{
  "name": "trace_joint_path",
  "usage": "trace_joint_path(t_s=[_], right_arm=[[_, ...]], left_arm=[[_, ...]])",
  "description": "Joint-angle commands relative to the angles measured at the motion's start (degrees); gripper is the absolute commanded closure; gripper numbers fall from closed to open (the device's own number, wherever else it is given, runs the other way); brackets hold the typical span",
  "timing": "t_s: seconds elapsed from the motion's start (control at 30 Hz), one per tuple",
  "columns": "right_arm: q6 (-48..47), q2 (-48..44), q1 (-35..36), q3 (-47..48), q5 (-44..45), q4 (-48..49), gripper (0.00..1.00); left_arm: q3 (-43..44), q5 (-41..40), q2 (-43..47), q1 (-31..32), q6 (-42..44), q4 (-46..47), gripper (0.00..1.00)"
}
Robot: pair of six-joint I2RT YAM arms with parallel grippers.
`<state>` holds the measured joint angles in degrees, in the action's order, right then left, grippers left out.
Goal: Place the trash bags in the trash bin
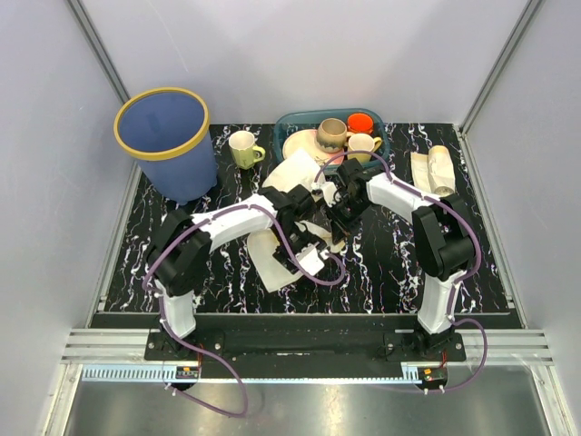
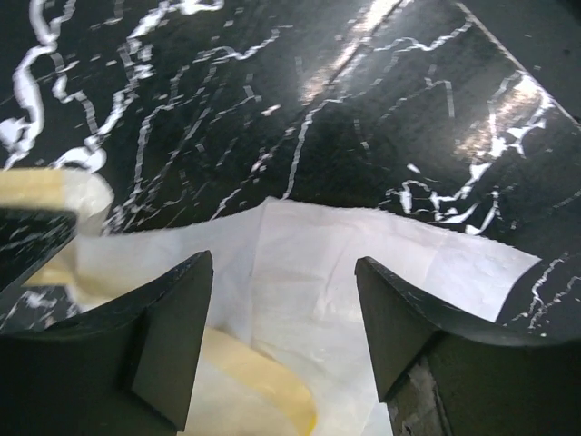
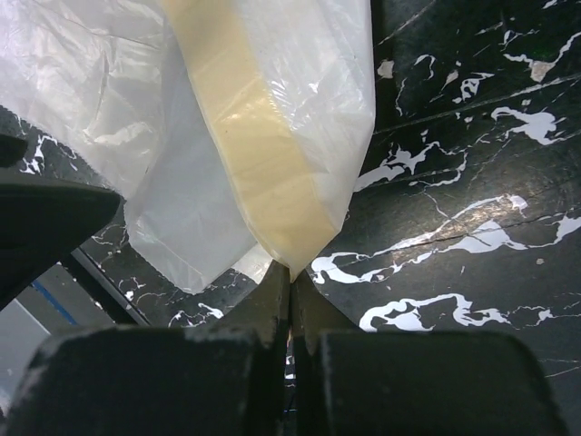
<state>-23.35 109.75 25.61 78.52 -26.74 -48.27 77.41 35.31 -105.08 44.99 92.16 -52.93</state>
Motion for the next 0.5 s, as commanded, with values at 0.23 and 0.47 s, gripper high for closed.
trace_joint_path(t_s=[0.23,0.47], right_arm=[[0.59,-2.62,-0.12,-0.47,-2.61,-0.07,1.00],[0.15,-2.35,-0.38,-0.74,-2.79,0.11,1.00]], left_arm=[[-0.76,-2.17,-3.38,2.91,2.68,1.50,0.31],[0.55,-2.88,-5.84,3.44,5.91,-0.85,0.31]])
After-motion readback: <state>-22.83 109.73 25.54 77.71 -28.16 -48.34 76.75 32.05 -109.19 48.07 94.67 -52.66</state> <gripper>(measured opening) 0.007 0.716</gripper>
